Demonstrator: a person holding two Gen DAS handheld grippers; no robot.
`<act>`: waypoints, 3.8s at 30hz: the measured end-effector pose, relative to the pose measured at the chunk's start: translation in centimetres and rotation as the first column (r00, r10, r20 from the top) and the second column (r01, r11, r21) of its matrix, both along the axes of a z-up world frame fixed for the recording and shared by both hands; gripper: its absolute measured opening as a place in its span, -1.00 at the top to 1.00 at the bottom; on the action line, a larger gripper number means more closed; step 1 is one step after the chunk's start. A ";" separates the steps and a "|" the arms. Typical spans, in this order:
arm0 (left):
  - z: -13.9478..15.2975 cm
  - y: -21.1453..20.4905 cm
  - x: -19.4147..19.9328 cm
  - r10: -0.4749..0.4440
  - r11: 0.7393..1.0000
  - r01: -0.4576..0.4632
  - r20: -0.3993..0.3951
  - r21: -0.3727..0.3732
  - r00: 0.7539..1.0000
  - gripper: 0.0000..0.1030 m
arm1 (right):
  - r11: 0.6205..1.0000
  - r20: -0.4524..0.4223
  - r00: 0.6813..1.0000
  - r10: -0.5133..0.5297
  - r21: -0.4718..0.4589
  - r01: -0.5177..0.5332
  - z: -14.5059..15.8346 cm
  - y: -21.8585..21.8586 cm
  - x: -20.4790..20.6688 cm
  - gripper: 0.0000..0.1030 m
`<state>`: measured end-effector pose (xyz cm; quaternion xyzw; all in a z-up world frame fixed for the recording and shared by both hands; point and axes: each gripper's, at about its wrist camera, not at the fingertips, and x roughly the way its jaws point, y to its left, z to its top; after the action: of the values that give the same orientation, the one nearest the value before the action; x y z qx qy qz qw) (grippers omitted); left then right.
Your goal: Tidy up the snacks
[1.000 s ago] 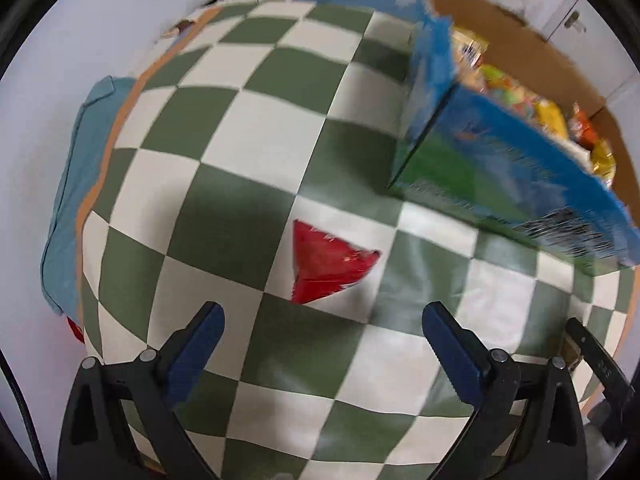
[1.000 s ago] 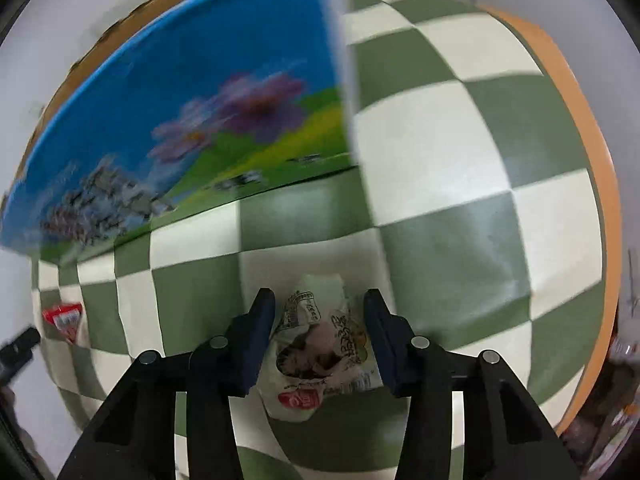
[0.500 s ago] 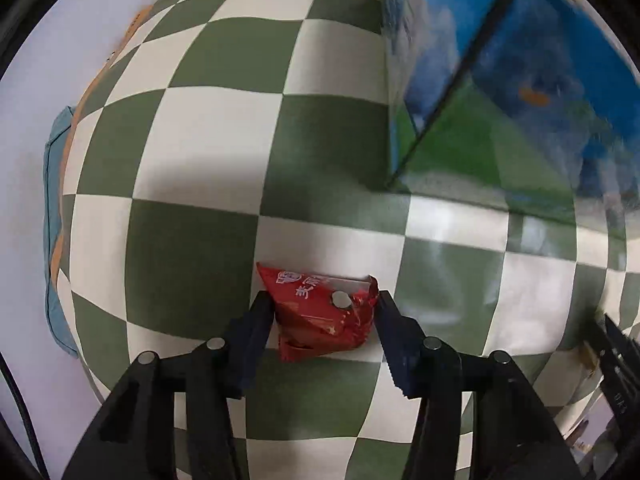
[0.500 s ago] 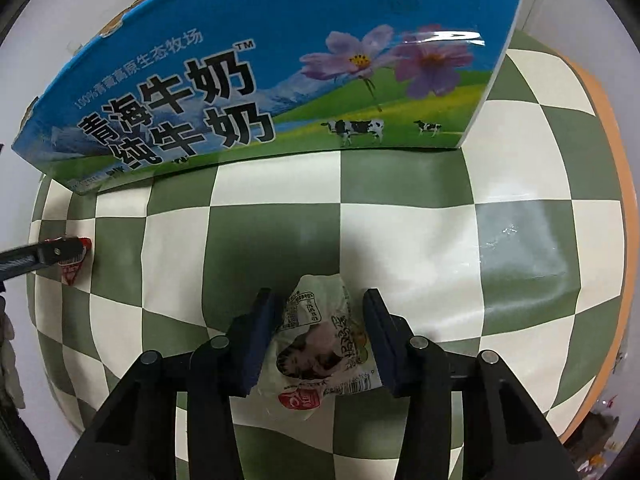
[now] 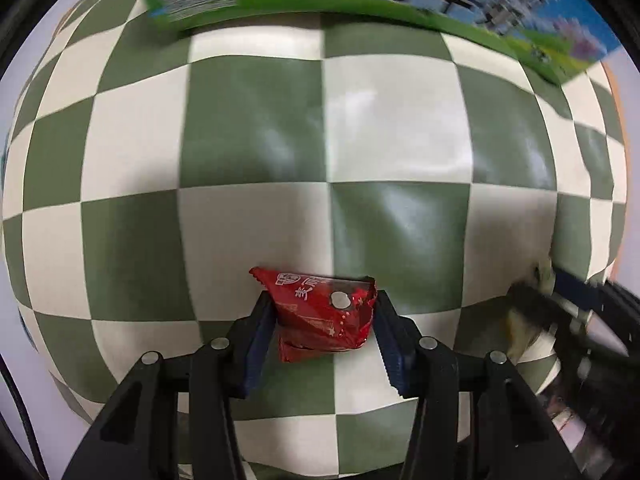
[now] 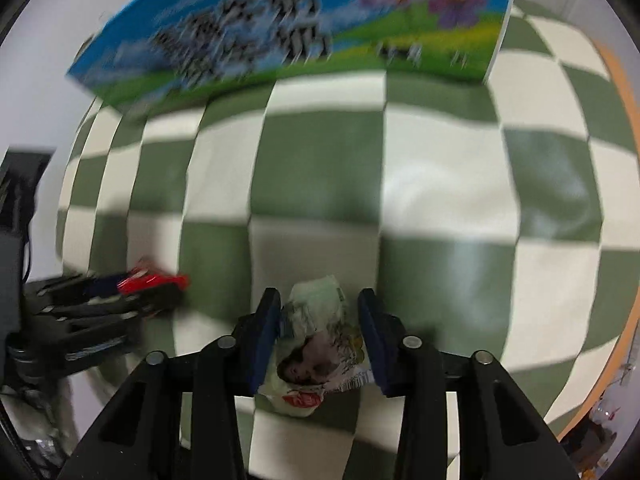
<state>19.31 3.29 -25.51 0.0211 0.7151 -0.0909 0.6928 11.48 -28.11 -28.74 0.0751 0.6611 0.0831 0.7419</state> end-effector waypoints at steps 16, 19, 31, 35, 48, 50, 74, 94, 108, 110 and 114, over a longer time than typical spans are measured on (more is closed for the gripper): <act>-0.1 -0.7 -6.3 -0.003 1.000 0.003 -0.041 0.001 0.999 0.11 | 0.994 -0.143 0.990 -0.021 0.102 0.036 -1.5 -0.7 -3.8 -0.19; -0.2 -1.0 -6.5 0.004 1.000 -0.004 -0.040 0.004 0.999 0.11 | 0.994 -0.133 0.991 -0.024 0.102 0.038 -2.7 0.1 -3.6 -0.18; 2.7 1.0 -5.4 0.027 0.999 -0.028 -0.022 -0.034 0.999 0.11 | 0.997 -0.033 0.999 0.014 0.081 -0.012 -1.6 0.9 -3.9 0.23; 6.8 1.1 -4.4 0.051 0.994 -0.049 0.026 -0.102 0.998 0.11 | 0.995 0.044 0.999 -0.005 0.101 0.001 2.3 -0.7 -3.3 0.23; 19.2 -0.7 13.8 0.097 0.979 -0.043 0.272 -0.199 0.957 0.09 | 0.987 0.345 0.929 -0.132 0.132 0.091 17.4 -5.7 8.7 0.23; 18.5 -0.8 15.8 0.102 0.981 -0.055 0.252 -0.188 0.962 0.08 | 0.987 0.339 0.930 -0.139 0.126 0.101 17.6 -5.8 11.1 0.23; 8.6 0.2 22.2 0.102 0.995 -0.102 0.033 -0.002 0.994 -0.92 | 0.986 0.028 0.997 -0.066 -0.149 0.069 9.0 -3.9 22.6 -0.87; 19.1 1.2 15.2 0.114 0.993 -0.114 0.341 -0.018 0.933 -0.92 | 0.976 0.224 0.968 -0.116 -0.157 0.153 14.9 -5.3 17.2 -0.89; 27.5 2.1 3.2 0.115 0.993 -0.114 0.591 -0.039 0.798 -0.92 | 0.969 0.520 0.850 -0.086 -0.153 0.192 24.8 -3.8 4.1 -0.97; 28.5 2.0 1.4 0.104 0.993 -0.116 0.628 -0.021 0.771 -0.92 | 0.967 0.551 0.831 -0.079 -0.159 0.197 25.9 -3.6 2.1 -0.97; 30.3 2.3 -1.6 0.117 0.992 -0.122 0.669 -0.038 0.734 -0.92 | 0.964 0.598 0.797 -0.085 -0.154 0.218 27.7 -3.8 -1.7 -0.98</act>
<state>17.71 5.56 4.81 0.0092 0.4188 -0.0297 0.9076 9.75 -31.88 -1.07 0.0180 0.3965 -0.0296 0.9174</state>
